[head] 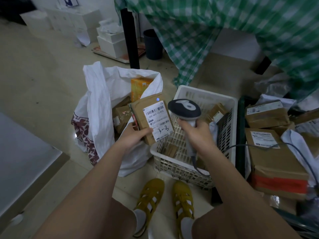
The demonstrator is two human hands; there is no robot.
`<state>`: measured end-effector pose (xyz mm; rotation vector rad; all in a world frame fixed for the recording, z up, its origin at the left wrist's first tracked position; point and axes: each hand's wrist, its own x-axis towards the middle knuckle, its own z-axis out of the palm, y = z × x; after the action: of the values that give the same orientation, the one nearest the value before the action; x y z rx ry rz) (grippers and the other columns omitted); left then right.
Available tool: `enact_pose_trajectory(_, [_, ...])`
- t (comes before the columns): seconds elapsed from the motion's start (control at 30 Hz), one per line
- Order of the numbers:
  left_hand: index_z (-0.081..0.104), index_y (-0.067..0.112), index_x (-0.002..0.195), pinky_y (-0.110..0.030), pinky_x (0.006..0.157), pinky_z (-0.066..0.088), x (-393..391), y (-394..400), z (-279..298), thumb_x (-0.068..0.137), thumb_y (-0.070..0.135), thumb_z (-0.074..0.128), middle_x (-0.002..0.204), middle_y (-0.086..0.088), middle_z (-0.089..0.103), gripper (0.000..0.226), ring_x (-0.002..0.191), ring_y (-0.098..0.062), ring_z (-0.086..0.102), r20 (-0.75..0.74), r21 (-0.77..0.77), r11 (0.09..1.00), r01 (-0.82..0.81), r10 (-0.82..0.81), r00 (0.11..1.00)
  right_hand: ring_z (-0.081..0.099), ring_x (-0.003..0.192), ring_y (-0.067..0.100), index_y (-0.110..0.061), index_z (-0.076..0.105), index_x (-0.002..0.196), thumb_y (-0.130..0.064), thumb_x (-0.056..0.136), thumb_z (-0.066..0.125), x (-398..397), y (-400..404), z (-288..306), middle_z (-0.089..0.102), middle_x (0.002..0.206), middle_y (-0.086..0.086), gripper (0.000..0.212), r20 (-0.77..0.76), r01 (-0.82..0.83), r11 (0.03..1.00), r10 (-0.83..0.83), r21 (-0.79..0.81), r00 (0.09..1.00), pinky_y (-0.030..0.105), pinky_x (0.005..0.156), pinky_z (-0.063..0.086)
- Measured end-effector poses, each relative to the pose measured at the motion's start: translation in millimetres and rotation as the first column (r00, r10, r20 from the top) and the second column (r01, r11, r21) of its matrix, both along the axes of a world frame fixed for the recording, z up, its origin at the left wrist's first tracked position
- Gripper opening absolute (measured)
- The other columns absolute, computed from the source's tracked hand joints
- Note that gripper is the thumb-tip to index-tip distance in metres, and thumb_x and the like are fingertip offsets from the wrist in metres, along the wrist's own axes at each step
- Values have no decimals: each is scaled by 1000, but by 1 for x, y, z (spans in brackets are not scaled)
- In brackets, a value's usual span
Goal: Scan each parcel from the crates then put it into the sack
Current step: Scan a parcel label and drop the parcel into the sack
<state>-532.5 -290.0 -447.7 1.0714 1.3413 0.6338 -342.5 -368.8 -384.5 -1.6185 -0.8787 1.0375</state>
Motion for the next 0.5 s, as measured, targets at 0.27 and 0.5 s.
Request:
enact_pose_trajectory(0.27, [58, 25, 107, -19, 68, 52, -3, 5, -7, 84, 20, 73, 99, 7, 69, 28, 88, -7, 66, 55, 29, 996, -87, 85, 995, 50, 45, -2, -19, 60, 75, -18, 83, 73, -6, -21, -7, 56, 48, -11, 15, 65, -94, 996, 94, -3, 993, 13, 44, 40])
enact_pose_trajectory(0.5, [58, 27, 104, -17, 66, 51, -3, 7, -8, 84, 21, 72, 95, 11, 68, 25, 86, -4, 66, 67, 39, 997, -71, 68, 995, 44, 41, 2, -5, 67, 76, -25, 78, 78, -2, -22, 0, 53, 43, -7, 23, 159, -77, 996, 69, 47, 985, 19, 43, 38])
